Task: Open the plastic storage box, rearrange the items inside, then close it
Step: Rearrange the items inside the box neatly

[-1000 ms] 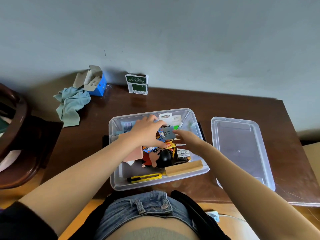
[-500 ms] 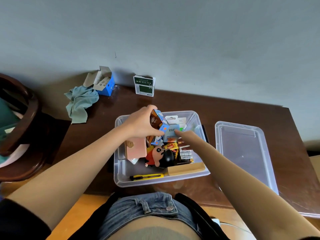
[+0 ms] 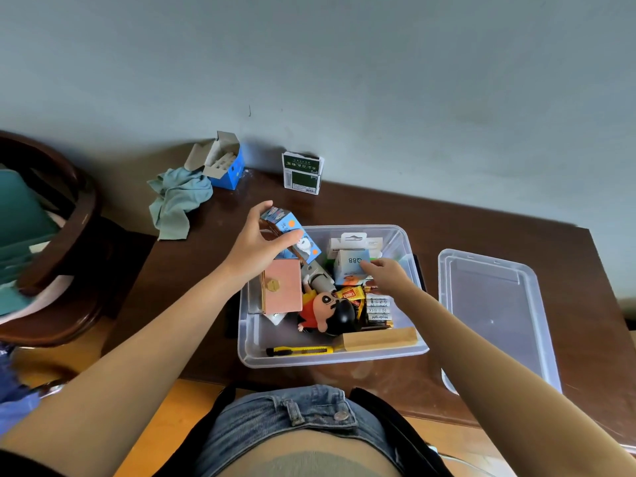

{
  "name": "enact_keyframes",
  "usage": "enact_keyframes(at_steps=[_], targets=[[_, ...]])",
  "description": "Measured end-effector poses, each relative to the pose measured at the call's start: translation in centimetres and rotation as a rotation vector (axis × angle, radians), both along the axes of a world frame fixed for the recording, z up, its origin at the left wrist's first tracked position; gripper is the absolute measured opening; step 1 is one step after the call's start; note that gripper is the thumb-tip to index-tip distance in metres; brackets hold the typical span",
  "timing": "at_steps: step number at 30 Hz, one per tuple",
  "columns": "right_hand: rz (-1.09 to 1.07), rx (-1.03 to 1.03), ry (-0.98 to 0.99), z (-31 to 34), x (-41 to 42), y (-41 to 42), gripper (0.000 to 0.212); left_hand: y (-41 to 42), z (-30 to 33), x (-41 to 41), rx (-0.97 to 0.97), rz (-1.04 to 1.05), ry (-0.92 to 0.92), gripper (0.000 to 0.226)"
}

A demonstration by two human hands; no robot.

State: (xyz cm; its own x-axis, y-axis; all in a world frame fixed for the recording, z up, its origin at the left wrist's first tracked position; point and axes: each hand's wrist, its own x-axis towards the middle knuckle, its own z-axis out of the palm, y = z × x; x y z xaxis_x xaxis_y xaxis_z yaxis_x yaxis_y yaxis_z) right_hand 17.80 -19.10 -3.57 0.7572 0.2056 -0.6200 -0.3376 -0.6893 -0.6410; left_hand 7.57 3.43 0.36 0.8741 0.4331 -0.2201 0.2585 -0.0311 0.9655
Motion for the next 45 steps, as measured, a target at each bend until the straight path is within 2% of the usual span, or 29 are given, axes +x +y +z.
enact_keyframes(at_steps=[6, 9, 13, 15, 19, 22, 26, 31, 34, 36, 38, 41, 43, 45], targets=[[-0.005, -0.036, -0.101, 1.2, -0.3, -1.0, 0.037, -1.1, 1.4, -0.3, -0.042, -0.036, -0.113, 0.065], [-0.014, 0.038, -0.159, 2.8, -1.0, -1.6, 0.022, -2.3, 2.0, -0.1, 0.177, -0.126, -0.124, 0.077], [0.024, 0.379, 0.174, 5.6, -2.3, -1.7, 0.042, -4.5, 2.3, 0.2, 0.524, -0.351, -0.075, 0.096], [0.119, 0.45, 0.282, 6.5, -2.7, -1.7, 0.05, -5.6, 1.9, 0.3, 0.7, -0.405, -0.05, 0.1], [0.208, 0.506, 0.29, 7.0, -3.1, -0.9, 0.028, -7.1, 1.0, 0.2, 0.826, -0.485, -0.11, 0.098], [0.204, 0.415, 0.189, 6.8, -3.0, -0.2, 0.017, -7.2, 0.8, 0.1, 0.895, -0.542, -0.137, 0.097], [0.19, 0.385, 0.168, 6.9, -2.4, -0.3, 0.025, -5.3, 1.1, -0.1, 0.853, -0.581, -0.154, 0.092], [0.355, 0.237, 0.078, 7.8, -0.6, -2.8, 0.022, -1.5, 0.8, -1.8, 0.822, -0.565, -0.017, 0.077], [0.444, 0.113, -0.014, 8.5, 0.5, -4.3, 0.019, -0.6, 0.6, -2.8, 0.825, -0.626, 0.074, 0.072], [0.514, 0.02, -0.056, 8.7, 1.0, -4.9, 0.02, -0.3, 0.5, -3.1, 0.892, -0.709, 0.126, 0.081], [0.572, -0.072, -0.074, 8.7, 1.2, -5.1, 0.02, -0.2, 0.4, -3.2, 1.049, -0.799, 0.176, 0.097], [0.624, -0.222, -0.14, 8.0, 1.0, -4.9, 0.016, -0.2, 0.2, -3.3, 1.206, -0.83, 0.218, 0.11], [0.663, -0.343, -0.211, 7.5, 0.7, -4.4, 0.016, -0.3, 0.3, -3.3, 1.238, -0.816, 0.216, 0.109], [0.68, -0.444, -0.275, 7.2, 0.3, -3.8, 0.02, -0.5, 0.7, -3.0, 1.175, -0.793, 0.249, 0.108]])
